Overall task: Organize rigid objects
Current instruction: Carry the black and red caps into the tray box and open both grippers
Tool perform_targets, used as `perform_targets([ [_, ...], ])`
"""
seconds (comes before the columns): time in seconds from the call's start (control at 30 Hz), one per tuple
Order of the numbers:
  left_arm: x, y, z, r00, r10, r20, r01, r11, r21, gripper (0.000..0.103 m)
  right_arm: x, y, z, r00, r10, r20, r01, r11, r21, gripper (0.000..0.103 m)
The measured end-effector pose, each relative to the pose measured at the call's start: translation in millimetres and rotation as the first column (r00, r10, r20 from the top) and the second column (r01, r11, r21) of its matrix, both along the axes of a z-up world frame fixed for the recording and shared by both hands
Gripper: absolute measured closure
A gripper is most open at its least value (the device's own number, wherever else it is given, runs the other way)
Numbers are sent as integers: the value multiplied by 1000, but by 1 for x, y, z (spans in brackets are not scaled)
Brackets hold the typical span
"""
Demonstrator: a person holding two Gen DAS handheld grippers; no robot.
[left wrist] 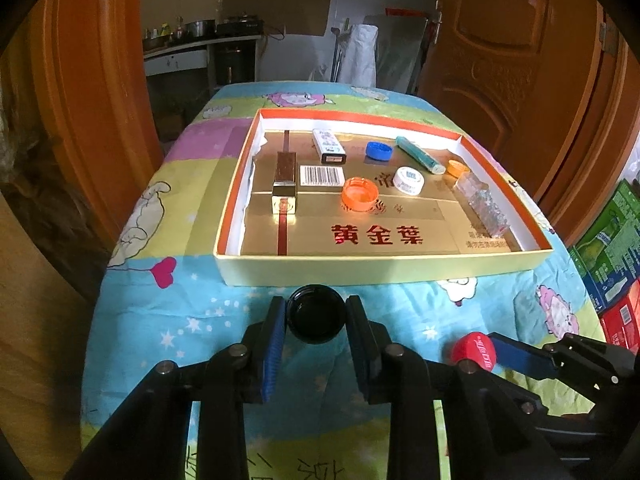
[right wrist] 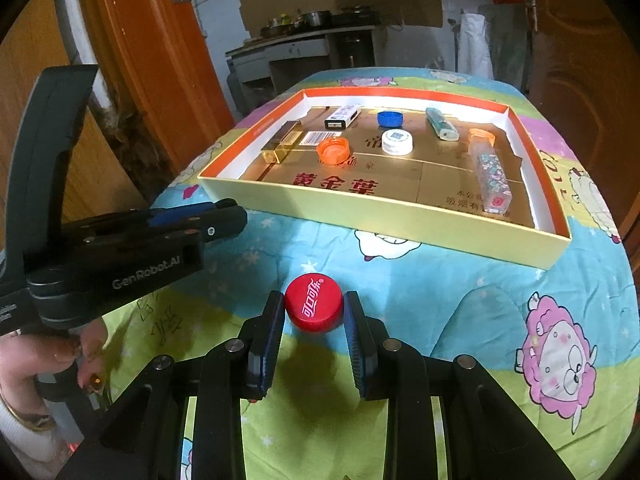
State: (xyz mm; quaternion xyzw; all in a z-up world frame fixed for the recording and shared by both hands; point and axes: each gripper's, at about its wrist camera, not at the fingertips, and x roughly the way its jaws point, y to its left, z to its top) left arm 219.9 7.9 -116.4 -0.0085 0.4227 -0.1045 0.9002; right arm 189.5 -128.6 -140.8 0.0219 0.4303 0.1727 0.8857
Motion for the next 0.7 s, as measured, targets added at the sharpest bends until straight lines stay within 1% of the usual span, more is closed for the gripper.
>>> perform_targets([
  [0.17,-1,-4,12,1000,-8,20,8,1000,-4,73,0,-1,6,1000,-5,14,5,1000,-3,72],
  [0.33,0,-8,24,999,-19,40,20,1000,-23,72,1,-7,14,999,-18,33,18,1000,-3,72],
  [0.7,15,-25,36,997,-48,64,51,998,-46,72,17,-30,36,994,-67,92,69,998,-13,72],
])
